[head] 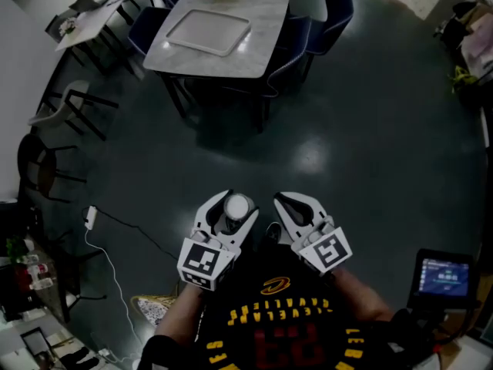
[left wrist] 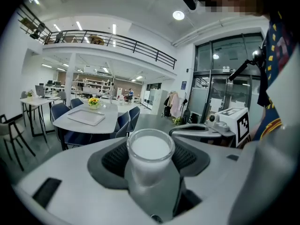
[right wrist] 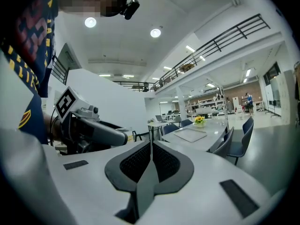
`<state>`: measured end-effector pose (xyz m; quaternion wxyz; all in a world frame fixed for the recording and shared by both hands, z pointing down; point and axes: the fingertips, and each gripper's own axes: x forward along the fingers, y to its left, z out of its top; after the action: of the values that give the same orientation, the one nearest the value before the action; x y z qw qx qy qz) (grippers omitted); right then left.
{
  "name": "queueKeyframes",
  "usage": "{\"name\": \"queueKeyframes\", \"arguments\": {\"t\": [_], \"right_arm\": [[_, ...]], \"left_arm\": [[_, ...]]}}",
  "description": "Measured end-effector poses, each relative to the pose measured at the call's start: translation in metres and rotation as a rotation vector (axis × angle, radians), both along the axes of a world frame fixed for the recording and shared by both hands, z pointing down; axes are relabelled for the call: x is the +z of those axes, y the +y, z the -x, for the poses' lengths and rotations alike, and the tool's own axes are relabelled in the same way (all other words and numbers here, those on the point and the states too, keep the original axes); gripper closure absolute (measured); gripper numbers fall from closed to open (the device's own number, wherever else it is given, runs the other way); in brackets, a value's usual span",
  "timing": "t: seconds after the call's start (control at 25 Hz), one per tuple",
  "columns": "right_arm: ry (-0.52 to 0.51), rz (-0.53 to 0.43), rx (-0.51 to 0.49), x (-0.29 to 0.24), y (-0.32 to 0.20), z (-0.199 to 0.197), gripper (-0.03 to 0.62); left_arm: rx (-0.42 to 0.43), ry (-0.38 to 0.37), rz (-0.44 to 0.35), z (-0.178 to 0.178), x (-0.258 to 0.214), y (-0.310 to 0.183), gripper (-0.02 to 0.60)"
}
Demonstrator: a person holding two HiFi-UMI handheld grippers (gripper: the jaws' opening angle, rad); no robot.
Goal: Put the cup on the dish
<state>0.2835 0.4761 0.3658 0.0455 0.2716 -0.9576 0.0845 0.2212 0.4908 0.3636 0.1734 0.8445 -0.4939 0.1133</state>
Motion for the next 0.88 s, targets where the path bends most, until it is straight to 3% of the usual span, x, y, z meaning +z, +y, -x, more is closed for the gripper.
{"name": "queueKeyframes", "arguments": {"t": [0.16, 0.28, 0.88], "right_arm": [[0.026, -0.081, -0.006, -0.011, -0.003, 0.018, 0.592], [0.034, -0.106, -0.011, -0.016, -0.008, 0.038, 0.528], [0.133, -0.163, -0.115, -0.013, -0.024, 0.150, 0.523]], "left_arm": [[0.020, -0.055, 0.000, 0.020, -0.008, -0.013, 0.311], [0.011, -0.051, -0.006, 0.041, -0.015, -0.023, 0.311], [0.039, -0.056, -0.039, 0.129, -0.033, -0.064, 0.311]]}}
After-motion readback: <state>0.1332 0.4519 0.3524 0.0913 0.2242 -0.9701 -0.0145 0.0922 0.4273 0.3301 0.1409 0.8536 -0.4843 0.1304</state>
